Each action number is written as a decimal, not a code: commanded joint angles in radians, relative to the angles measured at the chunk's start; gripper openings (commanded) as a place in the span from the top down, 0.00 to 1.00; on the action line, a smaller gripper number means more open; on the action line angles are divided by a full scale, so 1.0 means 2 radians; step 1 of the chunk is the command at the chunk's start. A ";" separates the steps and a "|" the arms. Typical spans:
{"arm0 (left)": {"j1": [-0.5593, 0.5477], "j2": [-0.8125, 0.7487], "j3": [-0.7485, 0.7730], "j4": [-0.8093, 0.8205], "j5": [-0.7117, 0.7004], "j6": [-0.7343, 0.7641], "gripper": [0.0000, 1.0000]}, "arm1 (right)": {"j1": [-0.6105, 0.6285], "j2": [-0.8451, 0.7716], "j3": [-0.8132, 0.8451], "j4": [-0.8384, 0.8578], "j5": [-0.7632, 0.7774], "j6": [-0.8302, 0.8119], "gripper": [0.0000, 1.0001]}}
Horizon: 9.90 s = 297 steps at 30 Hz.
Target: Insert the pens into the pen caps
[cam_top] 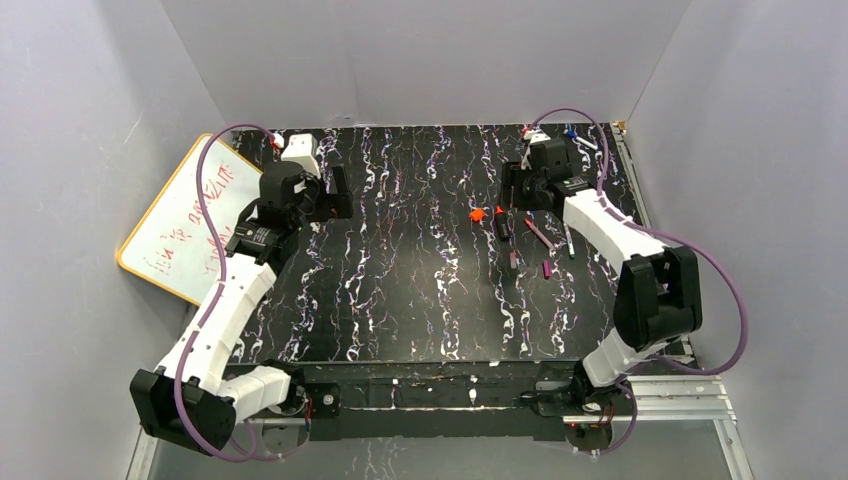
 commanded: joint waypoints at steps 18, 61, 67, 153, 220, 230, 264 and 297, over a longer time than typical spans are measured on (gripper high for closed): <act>0.002 0.008 0.006 -0.029 -0.034 0.081 0.02 | 0.011 0.125 0.030 0.069 0.026 -0.013 0.38; 0.003 -0.003 0.028 -0.070 -0.034 0.093 0.01 | 0.031 0.216 0.070 0.063 0.081 -0.023 0.69; 0.003 0.002 0.022 -0.067 -0.035 0.091 0.02 | 0.036 0.217 0.065 0.062 0.089 -0.025 0.83; -0.174 0.229 -0.175 0.743 0.138 -0.227 0.45 | 0.279 -0.027 0.148 0.001 0.200 -0.017 0.93; -0.048 0.059 -0.201 0.310 0.251 0.063 1.00 | 0.100 0.182 0.259 -0.231 0.180 0.336 0.24; -0.051 0.057 -0.199 0.303 0.245 0.069 1.00 | 0.087 0.206 0.287 -0.176 0.125 0.220 0.27; -0.050 0.076 -0.203 0.314 0.267 0.061 1.00 | 0.023 0.178 0.139 -0.167 -0.313 -0.591 0.12; -0.046 0.084 -0.200 0.303 0.255 0.069 1.00 | 0.024 0.255 0.193 -0.061 -0.232 -0.624 0.44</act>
